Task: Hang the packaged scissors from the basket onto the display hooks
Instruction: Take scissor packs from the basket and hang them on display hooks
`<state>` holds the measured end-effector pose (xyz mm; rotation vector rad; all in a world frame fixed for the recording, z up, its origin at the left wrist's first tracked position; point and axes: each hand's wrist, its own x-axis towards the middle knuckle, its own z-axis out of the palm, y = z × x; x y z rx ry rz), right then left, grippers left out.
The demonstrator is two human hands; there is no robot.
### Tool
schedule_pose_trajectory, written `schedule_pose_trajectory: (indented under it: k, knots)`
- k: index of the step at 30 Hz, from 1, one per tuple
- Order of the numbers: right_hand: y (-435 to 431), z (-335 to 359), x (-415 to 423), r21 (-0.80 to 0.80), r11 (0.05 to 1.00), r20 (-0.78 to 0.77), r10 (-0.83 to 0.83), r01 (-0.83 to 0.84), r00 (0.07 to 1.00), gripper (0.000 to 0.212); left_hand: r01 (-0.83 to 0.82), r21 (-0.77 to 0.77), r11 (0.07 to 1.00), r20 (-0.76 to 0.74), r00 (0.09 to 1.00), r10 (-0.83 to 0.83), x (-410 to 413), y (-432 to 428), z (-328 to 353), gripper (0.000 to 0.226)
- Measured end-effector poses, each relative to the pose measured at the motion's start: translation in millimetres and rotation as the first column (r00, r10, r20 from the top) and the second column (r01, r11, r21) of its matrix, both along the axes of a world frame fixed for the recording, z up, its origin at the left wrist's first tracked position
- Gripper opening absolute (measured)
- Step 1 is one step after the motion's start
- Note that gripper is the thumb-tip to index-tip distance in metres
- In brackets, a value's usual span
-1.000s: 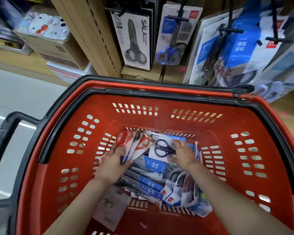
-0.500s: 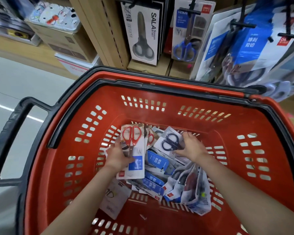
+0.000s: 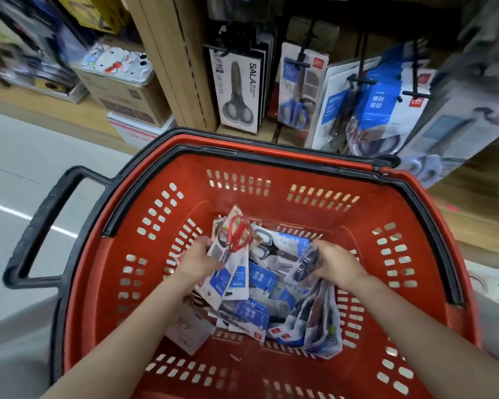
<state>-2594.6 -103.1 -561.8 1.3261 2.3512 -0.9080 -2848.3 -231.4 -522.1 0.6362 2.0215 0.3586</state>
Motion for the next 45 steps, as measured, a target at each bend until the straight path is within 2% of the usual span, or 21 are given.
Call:
schedule_pose_trajectory:
  k: [3,5,8,11,14,17,20,25,27,29,32,35,38,40,45]
  knots:
    - [-2.9,7.9,0.4,-0.03,0.998,0.037,0.054,-0.053,0.998,0.04,0.026,0.053,0.998,0.107,0.994,-0.032,10.6,-4.0,16.0,0.032]
    - [-3.3,12.0,2.2,-0.077,0.995,-0.01,0.066,-0.067,0.998,0.025,-0.005,0.092,0.996,0.159,0.987,-0.01,17.6,-7.4,25.2,0.034]
    - [-7.5,18.2,-0.3,-0.128,0.983,-0.102,0.115,-0.128,0.988,0.027,-0.047,0.144,0.988,0.186,0.982,0.019,25.6,-11.4,30.8,0.031]
    - [-15.4,24.4,-8.6,-0.112,0.964,-0.146,0.224,-0.241,0.964,0.031,-0.036,0.192,0.981,0.139,0.99,0.009,31.7,-13.8,32.9,0.034]
    - [-11.9,33.2,-11.7,-0.026,0.99,-0.189,0.128,-0.136,0.973,0.008,0.039,0.231,0.972,0.044,0.998,-0.051,36.9,-14.3,33.6,0.032]
    - [-5.9,48.0,-16.3,0.105,0.992,-0.326,-0.037,0.076,0.945,0.018,0.047,0.278,0.96,0.031,0.998,-0.058,41.7,-15.6,34.1,0.034]
    - [-4.3,70.5,-32.1,0.152,0.953,-0.48,-0.16,0.261,0.863,0.015,-0.01,0.334,0.942,0.068,0.998,-0.014,45.3,-14.0,34.6,0.039]
    - [-5.5,100.1,-52.4,0.101,0.918,-0.62,-0.244,0.384,0.745,0.027,-0.094,0.329,0.94,0.103,0.993,0.063,46.7,-10.9,37.4,0.041]
    - [-4.0,108.4,-53.2,0.04,0.874,-0.673,-0.335,0.485,0.659,0.025,-0.15,0.287,0.946,0.147,0.983,0.111,43.9,-12.0,32.9,0.043]
    - [-1.5,112.8,-51.5,-0.109,0.815,-0.704,-0.468,0.57,0.535,0.015,-0.199,0.262,0.944,0.205,0.968,0.147,43.8,-13.6,32.6,0.041]
    - [3.2,109.9,-40.7,-0.34,0.697,-0.666,-0.652,0.632,0.361,0.015,-0.343,0.272,0.899,0.345,0.907,0.242,46.5,-15.1,37.5,0.032]
    - [1.0,111.6,-28.0,-0.488,0.593,-0.602,-0.76,0.641,0.245,0.034,-0.466,0.274,0.841,0.468,0.829,0.307,45.8,-15.0,43.0,0.025]
    - [-3.2,114.9,-17.8,-0.624,0.458,-0.532,-0.842,0.633,0.085,0.03,-0.481,0.265,0.836,0.466,0.822,0.326,47.2,-13.6,48.4,0.022]
    - [-7.3,120.6,-12.4,-0.679,0.418,-0.515,-0.857,0.603,0.015,0.032,-0.463,0.266,0.846,0.446,0.837,0.318,49.3,-13.6,49.6,0.02]
    - [-29.1,136.7,-6.1,-0.701,0.433,-0.508,-0.861,0.566,0.029,0.019,-0.539,0.205,0.817,0.528,0.764,0.372,58.4,-16.3,60.3,0.032]
